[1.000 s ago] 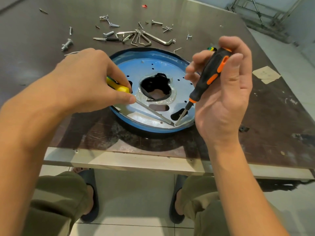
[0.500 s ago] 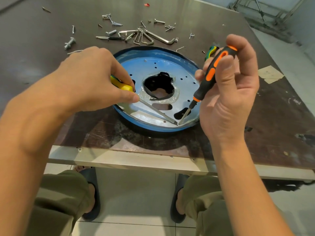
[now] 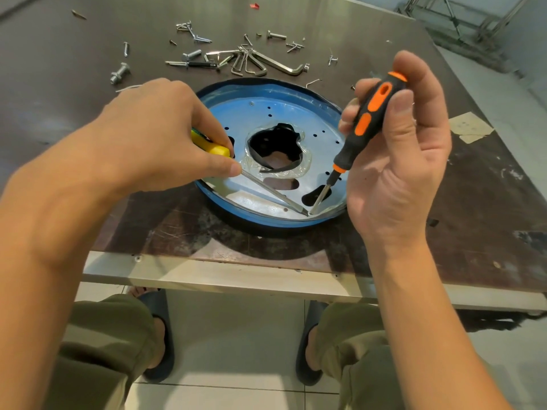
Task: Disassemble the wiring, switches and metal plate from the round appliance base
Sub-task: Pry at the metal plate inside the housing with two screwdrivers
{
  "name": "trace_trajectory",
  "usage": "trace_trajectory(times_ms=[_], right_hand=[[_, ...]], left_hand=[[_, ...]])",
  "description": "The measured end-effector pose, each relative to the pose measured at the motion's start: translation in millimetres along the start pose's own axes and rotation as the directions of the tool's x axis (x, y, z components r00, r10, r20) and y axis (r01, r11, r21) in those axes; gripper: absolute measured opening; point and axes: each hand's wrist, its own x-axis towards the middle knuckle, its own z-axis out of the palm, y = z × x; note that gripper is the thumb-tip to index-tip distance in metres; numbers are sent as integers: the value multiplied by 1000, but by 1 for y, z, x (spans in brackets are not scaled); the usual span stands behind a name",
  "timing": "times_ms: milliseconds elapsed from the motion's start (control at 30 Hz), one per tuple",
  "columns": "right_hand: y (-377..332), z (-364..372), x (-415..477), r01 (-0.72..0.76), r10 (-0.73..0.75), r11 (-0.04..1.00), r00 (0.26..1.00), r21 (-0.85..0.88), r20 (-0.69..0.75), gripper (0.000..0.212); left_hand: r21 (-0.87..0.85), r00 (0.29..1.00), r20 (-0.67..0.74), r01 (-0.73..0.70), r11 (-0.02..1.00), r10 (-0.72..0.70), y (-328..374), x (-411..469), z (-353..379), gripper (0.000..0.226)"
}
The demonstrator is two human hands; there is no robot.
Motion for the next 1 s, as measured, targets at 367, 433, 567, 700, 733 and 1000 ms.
trace_trajectory(times_ms=[367,433,567,700,733,1000], right_hand=[[1,-1,0,-17,17,1000,1000,-12,0,23],[0,-3,0,-42,42,999,999,19,0,26],[-3,3,-1,-45,45,999,999,30,14,16],[-2,5,0,-14,14,1000,1000,-3,1,20],[-2,3,0,-32,32,999,999,12,2,18],[-3,6,-1,-21,21,1000,999,-10,31,31]], left_hand=[[1,1000,19,7,1000,-7,2,0,-1,40],[-4,1000,16,10,1000,-10,2,0,-1,42],[-2,1000,7,3,1000,-3,1,0,0,40],[-6,1000,7,-2,1000,2,1,0,-1,36],[-5,1000,9,-1,1000,1,2,0,-1,36],[-3,1000,20,12,1000,-12,4,-1,-2,39]])
